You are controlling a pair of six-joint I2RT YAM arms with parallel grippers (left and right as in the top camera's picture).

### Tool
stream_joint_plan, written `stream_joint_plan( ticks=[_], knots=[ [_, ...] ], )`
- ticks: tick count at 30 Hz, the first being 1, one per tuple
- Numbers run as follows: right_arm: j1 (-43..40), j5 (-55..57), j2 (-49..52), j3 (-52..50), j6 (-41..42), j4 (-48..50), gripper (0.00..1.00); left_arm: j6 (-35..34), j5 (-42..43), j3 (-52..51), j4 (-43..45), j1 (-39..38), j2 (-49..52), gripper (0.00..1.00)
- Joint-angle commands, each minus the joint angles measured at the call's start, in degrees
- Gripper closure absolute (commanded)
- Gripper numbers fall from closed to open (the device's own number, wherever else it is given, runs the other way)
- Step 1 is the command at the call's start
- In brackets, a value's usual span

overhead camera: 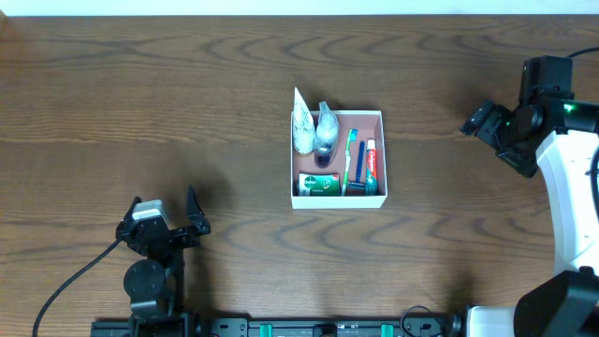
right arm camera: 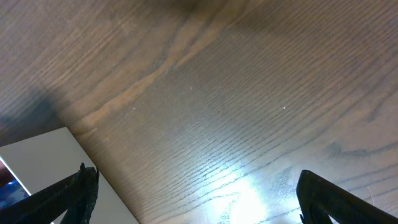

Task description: Pack container

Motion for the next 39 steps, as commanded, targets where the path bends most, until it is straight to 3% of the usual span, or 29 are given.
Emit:
stream_joint_plan(
  ticks=[1, 12, 16, 21, 24, 27, 33, 39],
  knots=[
    [-0.3, 0.0, 0.2, 0.2, -0.8, -0.1, 0.01, -0.8, 0.5, -1.7, -0.9, 0.2, -0.3, 0.02],
    [0.8, 0.1, -4.7, 0.2, -0.8, -0.1, 0.01, -0.8, 0.5, -1.7, -0.9, 0.2, -0.3, 0.02],
    [7.4, 1.6, -13.5, 0.2, -0.9, -0.1, 0.01, -0.8, 0.5, -1.7, -0.9, 0.2, -0.3, 0.02],
    [16.4, 15.6, -24.9, -0.8, -1.3, 0.0, 0.01, -0.8, 0.5, -1.7, -0.9, 0.2, -0.3, 0.02],
    [17.4, 17.7, -32.9, -4.6, -1.9, 0.9, 0.01, -0.8, 0.5, -1.7, -0.9, 0.2, -0.3, 0.02],
    [15.3, 15.2, -42.2, -12.9, -6.3, 7.4, 0.01, -0.8, 0.5, -1.7, -0.9, 0.2, -0.3, 0.02],
    [11.2, 0.1, -58.5, -32.9, -26.5, 26.6, 0.01, -0.8, 0.5, -1.7, -0.9, 0.2, -0.3, 0.02],
    [10.0, -6.3, -70.1, -49.8, -27.8, 43.7, 0.01, -0.8, 0.5, -1.7, -0.9, 0.2, -0.2, 0.02]
  ],
)
